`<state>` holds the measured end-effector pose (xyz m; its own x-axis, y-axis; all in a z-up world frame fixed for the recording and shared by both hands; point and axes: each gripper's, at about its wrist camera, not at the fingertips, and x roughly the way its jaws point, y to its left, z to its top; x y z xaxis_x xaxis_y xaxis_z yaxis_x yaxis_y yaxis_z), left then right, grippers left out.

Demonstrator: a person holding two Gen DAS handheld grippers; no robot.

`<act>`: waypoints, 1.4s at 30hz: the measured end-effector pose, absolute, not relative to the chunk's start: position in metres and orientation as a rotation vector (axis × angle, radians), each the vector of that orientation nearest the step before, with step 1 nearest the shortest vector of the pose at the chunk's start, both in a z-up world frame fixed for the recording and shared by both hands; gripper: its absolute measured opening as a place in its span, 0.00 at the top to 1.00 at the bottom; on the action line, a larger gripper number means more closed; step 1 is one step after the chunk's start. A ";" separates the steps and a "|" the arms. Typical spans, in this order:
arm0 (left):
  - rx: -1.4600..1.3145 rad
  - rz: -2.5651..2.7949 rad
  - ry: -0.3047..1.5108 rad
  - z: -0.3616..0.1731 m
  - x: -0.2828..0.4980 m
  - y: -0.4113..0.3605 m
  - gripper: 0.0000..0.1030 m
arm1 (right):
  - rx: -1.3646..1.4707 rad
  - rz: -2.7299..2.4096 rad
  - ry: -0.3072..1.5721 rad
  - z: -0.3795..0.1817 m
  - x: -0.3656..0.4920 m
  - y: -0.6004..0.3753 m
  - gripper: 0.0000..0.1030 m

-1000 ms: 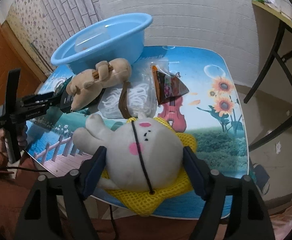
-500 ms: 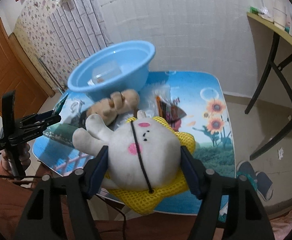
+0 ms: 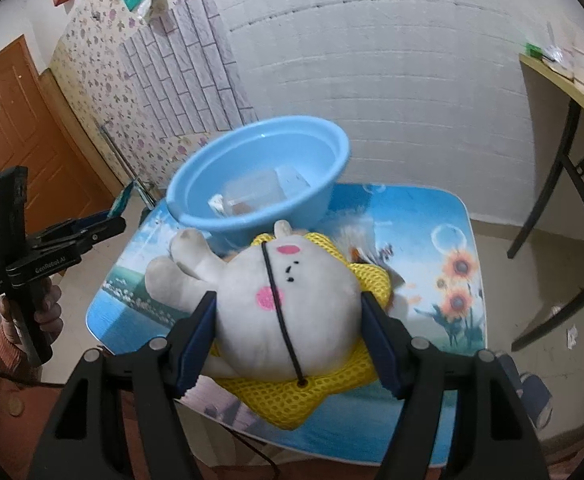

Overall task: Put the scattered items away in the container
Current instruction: 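Carry the pouch and bunny over the blue basin and release both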

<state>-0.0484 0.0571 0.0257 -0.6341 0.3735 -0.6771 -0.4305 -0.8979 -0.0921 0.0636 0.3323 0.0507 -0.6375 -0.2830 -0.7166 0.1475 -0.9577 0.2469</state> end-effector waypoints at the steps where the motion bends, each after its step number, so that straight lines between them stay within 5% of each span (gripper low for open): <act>1: -1.007 2.493 0.108 0.027 -0.051 0.059 0.55 | 1.185 -2.631 -0.237 0.052 0.062 0.331 0.33; 31: -1.093 2.410 0.233 -0.005 -0.123 0.115 0.52 | 1.146 -2.523 -0.078 0.042 -0.055 0.293 0.33; 42: -1.118 2.402 0.218 -0.010 -0.122 0.108 0.31 | 1.190 -2.539 -0.063 0.033 -0.069 0.282 0.27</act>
